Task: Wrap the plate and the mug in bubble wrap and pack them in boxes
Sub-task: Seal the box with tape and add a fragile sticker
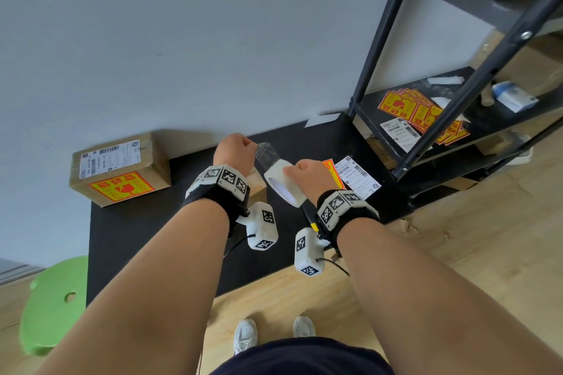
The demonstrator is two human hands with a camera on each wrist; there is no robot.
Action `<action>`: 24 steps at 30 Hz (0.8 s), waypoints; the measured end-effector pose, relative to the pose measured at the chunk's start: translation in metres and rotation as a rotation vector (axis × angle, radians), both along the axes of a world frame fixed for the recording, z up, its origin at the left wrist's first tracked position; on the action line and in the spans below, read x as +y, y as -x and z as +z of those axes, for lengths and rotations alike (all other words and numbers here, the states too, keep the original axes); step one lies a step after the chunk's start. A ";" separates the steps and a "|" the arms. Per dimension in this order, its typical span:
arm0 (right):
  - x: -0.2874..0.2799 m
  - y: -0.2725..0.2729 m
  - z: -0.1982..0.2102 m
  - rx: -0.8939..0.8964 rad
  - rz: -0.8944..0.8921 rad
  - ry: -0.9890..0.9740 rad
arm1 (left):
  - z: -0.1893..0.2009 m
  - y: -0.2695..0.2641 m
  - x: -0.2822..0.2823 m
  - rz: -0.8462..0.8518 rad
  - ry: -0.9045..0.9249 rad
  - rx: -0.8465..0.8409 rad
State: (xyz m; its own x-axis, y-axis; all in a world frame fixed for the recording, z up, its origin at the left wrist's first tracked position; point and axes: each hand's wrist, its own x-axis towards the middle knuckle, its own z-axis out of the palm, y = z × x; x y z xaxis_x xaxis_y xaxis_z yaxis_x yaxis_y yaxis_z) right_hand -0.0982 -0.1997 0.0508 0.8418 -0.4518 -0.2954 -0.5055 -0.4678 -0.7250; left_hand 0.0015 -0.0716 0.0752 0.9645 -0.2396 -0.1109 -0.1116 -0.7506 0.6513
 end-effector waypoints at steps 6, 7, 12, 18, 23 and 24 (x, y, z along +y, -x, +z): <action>-0.007 0.010 -0.013 0.146 0.028 0.141 | -0.005 0.005 -0.006 0.009 0.005 0.007; -0.008 0.010 -0.014 0.191 0.037 0.167 | -0.006 0.006 -0.006 0.009 0.009 0.006; -0.012 0.008 -0.016 0.264 -0.020 0.113 | -0.013 0.009 -0.006 0.103 -0.012 0.022; -0.006 0.011 -0.016 0.090 0.101 0.065 | -0.015 -0.005 0.010 0.166 -0.044 0.018; -0.002 0.000 -0.022 0.239 0.010 0.157 | -0.022 -0.022 0.014 0.146 -0.017 0.049; 0.001 -0.002 -0.021 0.255 -0.018 0.182 | -0.023 -0.025 0.014 0.123 -0.021 0.060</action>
State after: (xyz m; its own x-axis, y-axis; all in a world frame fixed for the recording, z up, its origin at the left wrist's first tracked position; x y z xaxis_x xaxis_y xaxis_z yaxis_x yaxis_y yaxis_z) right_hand -0.0963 -0.1990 0.0295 0.7423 -0.5310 -0.4087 -0.6696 -0.5671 -0.4795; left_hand 0.0264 -0.0572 0.0527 0.9779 -0.1171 -0.1731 0.0208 -0.7699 0.6379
